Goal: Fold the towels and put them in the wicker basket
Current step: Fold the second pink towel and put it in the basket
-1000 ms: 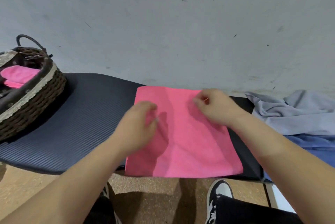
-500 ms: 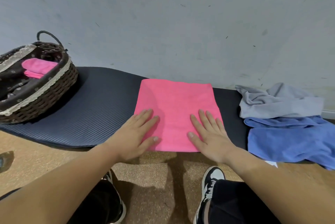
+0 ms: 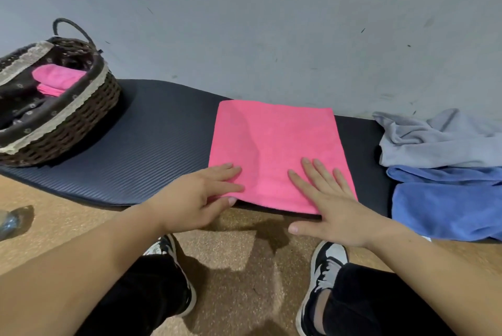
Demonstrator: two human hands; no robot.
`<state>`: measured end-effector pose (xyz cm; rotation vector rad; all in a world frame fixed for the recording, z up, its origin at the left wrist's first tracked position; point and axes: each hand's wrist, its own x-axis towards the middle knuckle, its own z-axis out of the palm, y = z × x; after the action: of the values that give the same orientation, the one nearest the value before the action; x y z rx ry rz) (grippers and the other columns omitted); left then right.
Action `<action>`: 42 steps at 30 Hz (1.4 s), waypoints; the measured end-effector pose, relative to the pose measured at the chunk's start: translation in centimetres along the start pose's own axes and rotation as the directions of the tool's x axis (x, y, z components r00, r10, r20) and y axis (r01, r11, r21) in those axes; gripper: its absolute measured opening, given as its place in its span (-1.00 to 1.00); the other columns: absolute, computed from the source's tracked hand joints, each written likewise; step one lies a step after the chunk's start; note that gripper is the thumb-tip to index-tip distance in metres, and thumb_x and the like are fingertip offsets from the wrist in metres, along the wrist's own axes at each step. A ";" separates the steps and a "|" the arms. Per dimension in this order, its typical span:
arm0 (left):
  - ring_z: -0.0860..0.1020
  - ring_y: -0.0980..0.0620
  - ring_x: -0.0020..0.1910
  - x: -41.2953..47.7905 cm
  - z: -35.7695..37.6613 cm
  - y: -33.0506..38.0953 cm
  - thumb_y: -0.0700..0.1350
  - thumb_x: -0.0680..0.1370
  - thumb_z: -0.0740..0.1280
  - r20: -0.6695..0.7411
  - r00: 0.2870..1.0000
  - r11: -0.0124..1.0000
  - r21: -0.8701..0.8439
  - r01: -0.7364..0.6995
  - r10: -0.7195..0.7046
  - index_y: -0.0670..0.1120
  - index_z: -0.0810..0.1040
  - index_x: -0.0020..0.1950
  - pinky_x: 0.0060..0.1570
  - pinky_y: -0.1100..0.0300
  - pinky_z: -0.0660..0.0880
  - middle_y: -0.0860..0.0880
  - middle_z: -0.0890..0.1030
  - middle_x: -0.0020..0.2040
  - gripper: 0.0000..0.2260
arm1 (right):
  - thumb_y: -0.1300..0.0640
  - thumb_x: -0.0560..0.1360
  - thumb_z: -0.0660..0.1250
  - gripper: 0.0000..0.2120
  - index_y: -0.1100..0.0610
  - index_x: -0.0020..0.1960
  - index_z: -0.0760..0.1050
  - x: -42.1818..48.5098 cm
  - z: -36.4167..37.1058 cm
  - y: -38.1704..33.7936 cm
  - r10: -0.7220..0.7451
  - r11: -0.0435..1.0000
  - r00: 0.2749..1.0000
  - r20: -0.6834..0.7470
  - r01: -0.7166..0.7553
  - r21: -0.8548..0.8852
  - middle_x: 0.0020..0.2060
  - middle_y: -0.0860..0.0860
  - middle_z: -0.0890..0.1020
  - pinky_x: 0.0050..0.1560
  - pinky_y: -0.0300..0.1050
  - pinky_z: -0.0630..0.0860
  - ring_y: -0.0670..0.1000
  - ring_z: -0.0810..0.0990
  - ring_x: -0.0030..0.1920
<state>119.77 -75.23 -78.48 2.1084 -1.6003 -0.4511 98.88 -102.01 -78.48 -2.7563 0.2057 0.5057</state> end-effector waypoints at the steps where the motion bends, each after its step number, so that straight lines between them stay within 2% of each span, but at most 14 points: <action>1: 0.20 0.27 0.59 -0.1 -0.4 0.0 0.06 0.67 0.32 0.017 0.998 0.993 -0.106 0.055 -0.054 0.14 0.58 0.42 0.60 0.18 0.16 0.13 0.37 0.57 -0.68 | -0.58 0.46 0.02 -0.11 -0.29 0.65 -0.22 0.2 -0.1 0.3 -0.021 0.999 0.999 -0.038 0.022 0.024 0.63 -0.09 -0.39 0.59 0.09 -0.39 -0.06 -0.49 0.59; 3: 0.25 0.33 0.54 0.1 -1.3 0.2 0.02 0.65 0.35 0.053 0.987 0.947 -0.278 0.160 -0.151 0.11 0.60 0.41 0.59 0.20 0.18 0.17 0.43 0.52 -0.68 | -0.52 0.49 0.03 -0.24 -0.28 0.63 0.12 0.4 -0.7 0.9 -0.048 0.993 0.989 -0.139 0.062 0.099 0.68 -0.06 -0.09 0.65 0.04 -0.19 -0.04 -0.22 0.67; 7: 0.40 0.38 0.43 0.5 -2.5 0.3 0.07 0.58 0.39 0.076 0.957 0.865 -0.412 0.287 -0.281 0.09 0.62 0.37 0.55 0.15 0.29 0.21 0.55 0.41 -0.64 | -0.18 0.55 0.36 -0.58 -0.11 0.36 0.62 -0.1 -3.4 2.0 -0.017 0.937 0.978 -0.209 0.089 0.338 0.50 -0.15 0.44 0.52 -0.40 0.14 -0.23 0.30 0.54; 10: 0.43 0.36 0.42 0.6 -2.9 0.0 0.04 0.57 0.45 0.095 0.961 0.886 -0.374 0.276 -0.259 0.18 0.69 0.19 0.50 0.17 0.35 0.22 0.58 0.37 -0.80 | -0.17 0.47 0.44 -0.74 -0.09 0.06 0.75 -0.8 -5.2 3.1 0.076 0.870 0.975 -0.209 0.037 0.491 0.06 -0.16 0.74 0.19 -0.12 0.56 -0.17 0.67 0.08; 13: 0.46 0.36 0.39 0.5 -3.3 -0.1 -0.19 0.55 0.50 0.115 0.966 0.914 -0.314 0.256 -0.231 0.02 0.69 -0.11 0.43 0.27 0.38 0.23 0.64 0.29 -0.89 | -0.05 0.46 0.53 -0.89 -0.03 -0.16 0.74 -1.5 -6.3 4.4 0.196 0.766 0.965 -0.174 -0.040 0.642 -0.30 -0.07 0.69 -0.19 -0.17 0.47 -0.12 0.57 -0.28; 16: 0.63 0.34 0.10 0.4 -3.9 0.2 -0.22 0.53 0.51 0.046 0.956 0.902 -0.321 0.289 -0.290 0.05 0.70 -0.14 0.15 0.27 0.52 0.23 0.73 0.02 -0.84 | 0.05 0.50 0.52 -0.85 0.11 -0.18 0.72 -2.0 -6.4 5.5 0.228 0.667 0.967 -0.113 -0.071 0.742 -0.29 0.01 0.66 -0.12 -0.16 0.44 -0.09 0.55 -0.23; 18: 0.67 0.16 -0.14 0.3 -4.7 0.4 -0.19 0.55 0.49 -0.008 0.939 0.859 -0.408 0.310 -0.343 0.08 0.72 -0.10 -0.03 0.16 0.55 0.09 0.74 -0.14 -0.84 | 0.12 0.55 0.48 -0.86 0.17 -0.13 0.71 -2.2 -6.5 5.6 0.219 0.639 0.972 -0.080 -0.081 0.765 -0.26 0.05 0.66 -0.07 -0.11 0.44 -0.05 0.56 -0.21; 20: 0.69 -0.06 -0.10 0.2 -5.3 0.7 -0.19 0.58 0.45 -0.012 0.932 0.796 -0.524 0.304 -0.363 0.02 0.73 -0.04 0.02 0.05 0.57 -0.04 0.75 -0.11 -0.89 | 0.18 0.58 0.44 -0.89 0.19 -0.09 0.70 -2.3 -6.8 5.5 0.205 0.617 0.978 -0.038 -0.099 0.781 -0.27 0.03 0.68 -0.11 -0.16 0.50 -0.07 0.60 -0.22; 25: 0.70 -0.10 -0.10 0.3 -6.2 1.5 -0.16 0.60 0.39 0.001 0.928 0.720 -0.631 0.291 -0.374 -0.08 0.73 0.01 -0.05 0.20 0.59 -0.13 0.76 -0.10 -0.88 | 0.09 0.59 0.43 -0.84 0.18 -0.04 0.67 -2.7 -7.6 5.4 0.208 0.568 0.977 0.040 -0.154 0.809 -0.32 0.07 0.64 -0.32 -0.13 0.59 0.07 0.61 -0.37; 30: 0.71 -0.21 0.00 2.0 -6.0 1.1 -0.13 0.64 0.38 -0.068 0.879 0.718 -0.609 0.338 -0.472 -0.06 0.73 0.07 0.10 -0.10 0.63 -0.09 0.77 -0.07 -0.87 | 0.01 0.51 0.49 -0.72 0.25 -0.09 0.63 -1.1 -7.8 5.9 0.335 0.490 0.939 -0.072 -0.108 0.865 -0.37 0.08 0.58 -0.39 -0.14 0.49 0.06 0.50 -0.41; 34: 0.70 -0.04 -0.15 5.5 -6.3 0.6 -0.07 0.63 0.41 -0.233 0.791 0.723 -0.602 0.340 -0.566 -0.01 0.72 -0.01 -0.10 -0.01 0.62 -0.04 0.76 -0.14 -0.90 | 0.13 0.55 0.48 -0.83 0.22 -0.11 0.61 1.4 -7.6 6.0 0.522 0.334 0.830 -0.197 0.013 0.942 -0.36 0.03 0.58 -0.45 -0.24 0.46 -0.09 0.51 -0.40; 37: 0.69 -0.13 -0.08 8.3 -5.8 -0.4 0.00 0.60 0.45 -0.331 0.672 0.694 -0.610 0.383 -0.662 -0.03 0.71 -0.06 0.02 -0.07 0.63 -0.09 0.74 -0.16 -0.87 | 0.15 0.57 0.46 -0.82 0.29 -0.03 0.61 3.3 -7.3 6.6 0.629 0.266 0.750 -0.202 0.036 0.963 -0.32 0.05 0.60 -0.47 -0.26 0.48 -0.14 0.54 -0.44; 39: 0.69 -0.07 -0.08 9.8 -5.0 -1.0 0.03 0.57 0.47 -0.351 0.600 0.664 -0.604 0.442 -0.719 -0.03 0.71 -0.04 0.05 -0.05 0.63 -0.04 0.73 -0.16 -0.86 | 0.14 0.59 0.46 -0.81 0.28 -0.07 0.62 4.5 -6.7 7.3 0.671 0.312 0.712 -0.205 -0.021 0.950 -0.29 0.10 0.62 -0.37 -0.16 0.56 -0.08 0.57 -0.36; 42: 0.63 0.08 -0.07 11.0 -3.5 -1.7 0.00 0.55 0.47 -0.297 0.630 0.690 -0.429 0.584 -0.718 -0.05 0.68 0.07 -0.01 0.09 0.56 0.11 0.66 -0.14 -0.83 | 0.13 0.56 0.48 -0.85 0.19 -0.14 0.68 6.1 -5.9 7.8 0.689 0.506 0.676 -0.262 -0.189 0.842 -0.20 0.11 0.72 -0.12 -0.02 0.59 0.01 0.60 -0.21</action>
<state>125.90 -84.91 -76.31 2.2839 -0.4125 -0.3569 104.84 -111.87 -77.79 -1.8451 1.0861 -0.3200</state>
